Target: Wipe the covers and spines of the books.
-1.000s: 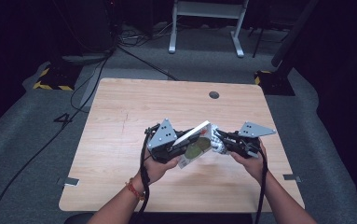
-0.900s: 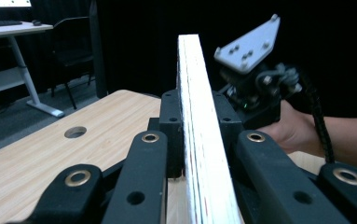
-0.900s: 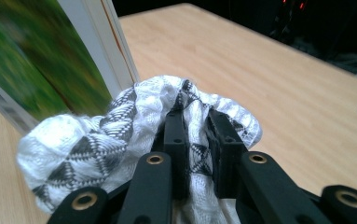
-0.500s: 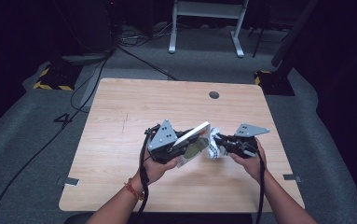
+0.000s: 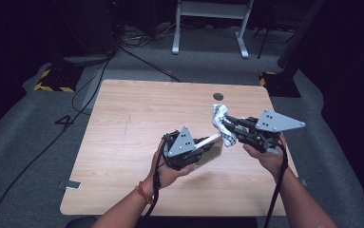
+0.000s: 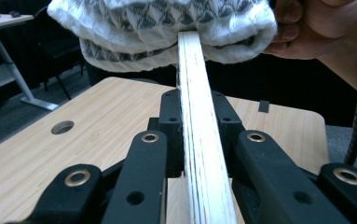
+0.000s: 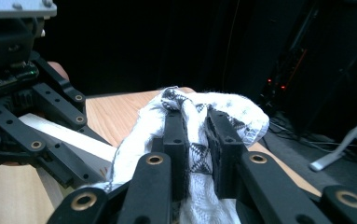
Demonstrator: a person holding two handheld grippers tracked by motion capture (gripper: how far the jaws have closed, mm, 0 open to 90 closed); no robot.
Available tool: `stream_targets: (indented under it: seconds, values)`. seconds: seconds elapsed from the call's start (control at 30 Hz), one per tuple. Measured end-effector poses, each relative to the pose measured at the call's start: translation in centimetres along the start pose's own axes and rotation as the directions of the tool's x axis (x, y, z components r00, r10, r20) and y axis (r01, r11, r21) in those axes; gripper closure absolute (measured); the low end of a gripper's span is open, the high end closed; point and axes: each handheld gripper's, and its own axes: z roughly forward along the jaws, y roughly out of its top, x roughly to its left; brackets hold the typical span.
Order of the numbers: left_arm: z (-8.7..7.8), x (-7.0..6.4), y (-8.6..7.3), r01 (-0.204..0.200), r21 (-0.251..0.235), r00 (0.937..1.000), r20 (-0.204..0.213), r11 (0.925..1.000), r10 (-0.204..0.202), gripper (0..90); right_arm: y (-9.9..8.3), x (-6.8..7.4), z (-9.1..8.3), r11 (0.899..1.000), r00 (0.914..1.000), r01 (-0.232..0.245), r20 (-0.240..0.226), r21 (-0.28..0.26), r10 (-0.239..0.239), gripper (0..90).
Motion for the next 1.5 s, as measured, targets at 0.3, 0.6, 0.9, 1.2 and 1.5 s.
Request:
stream_targets:
  seconds: [0.3, 0.6, 0.9, 1.2, 1.5]
  values:
    - [0.6, 0.5, -0.3, -0.007, 0.044, 0.9996, -0.028, 0.999, 0.008, 79.1, 0.8, 1.6, 0.7, 0.994, 0.9948, 0.095, 0.031, 0.047, -0.097, 79.2]
    - [1.1, 0.7, -0.6, -0.018, 0.079, 0.9992, -0.035, 0.9967, 0.021, 79.2, 1.1, 2.1, 2.1, 0.976, 0.9878, 0.152, 0.011, 0.157, -0.155, 78.9]
    - [-0.9, 1.2, -0.1, 0.007, 0.023, 0.9989, -0.047, 0.9997, -0.006, 79.2, -1.1, -0.8, 1.6, 0.974, 0.9922, 0.069, 0.087, 0.217, -0.09, 79.2]
    - [-2.4, 2.1, 0.0, 0.04, -0.043, 0.9975, -0.056, 0.9983, -0.043, 79.2, -4.8, -0.4, 3.1, 0.964, 0.9995, 0.009, 0.026, 0.266, -0.017, 79.2]
    - [-3.2, 2.7, 0.1, 0.058, -0.075, 0.9958, -0.066, 0.9955, -0.063, 79.1, -8.7, 0.2, 4.8, 0.936, 0.9987, -0.038, -0.019, 0.349, 0.047, 79.2]
